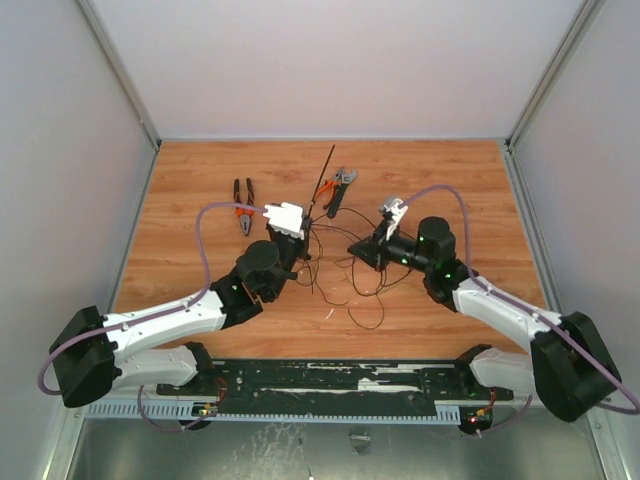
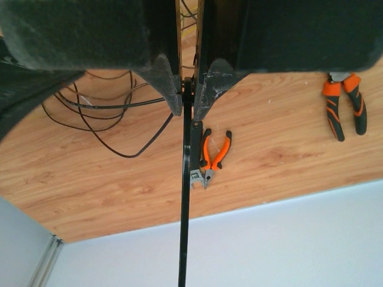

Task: Zip-tie the wires
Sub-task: Adjust the cable at the center of the board.

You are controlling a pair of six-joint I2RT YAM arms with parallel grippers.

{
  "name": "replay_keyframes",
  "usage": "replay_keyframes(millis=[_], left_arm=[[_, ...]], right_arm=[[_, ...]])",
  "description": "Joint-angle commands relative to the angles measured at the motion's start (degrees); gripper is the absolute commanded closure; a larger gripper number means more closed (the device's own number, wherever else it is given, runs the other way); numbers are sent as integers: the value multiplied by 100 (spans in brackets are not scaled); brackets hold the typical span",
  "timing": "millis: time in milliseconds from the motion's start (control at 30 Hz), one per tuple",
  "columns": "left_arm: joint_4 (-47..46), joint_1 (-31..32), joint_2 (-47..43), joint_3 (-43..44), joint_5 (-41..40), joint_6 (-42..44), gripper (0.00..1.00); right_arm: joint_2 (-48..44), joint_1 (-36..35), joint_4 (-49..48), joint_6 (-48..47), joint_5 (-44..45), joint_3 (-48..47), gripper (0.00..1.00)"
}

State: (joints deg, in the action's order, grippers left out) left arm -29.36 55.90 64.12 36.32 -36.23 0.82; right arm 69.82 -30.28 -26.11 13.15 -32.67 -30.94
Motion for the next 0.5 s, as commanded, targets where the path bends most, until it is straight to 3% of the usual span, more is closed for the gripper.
replay_keyframes(millis=[0,167,467], left_arm=[[-99,-124,-38,153,-133,-82,100],[-87,-240,-70,103,-141,-108,100],[-2,-325,-181,82,-128,-117,100]], right_arm=[[-812,-13,1228,-268,56,-52,100],[-1563,21,2325,-155,82,-207,100],[-1849,355,3434,-348,1001,-930,100]])
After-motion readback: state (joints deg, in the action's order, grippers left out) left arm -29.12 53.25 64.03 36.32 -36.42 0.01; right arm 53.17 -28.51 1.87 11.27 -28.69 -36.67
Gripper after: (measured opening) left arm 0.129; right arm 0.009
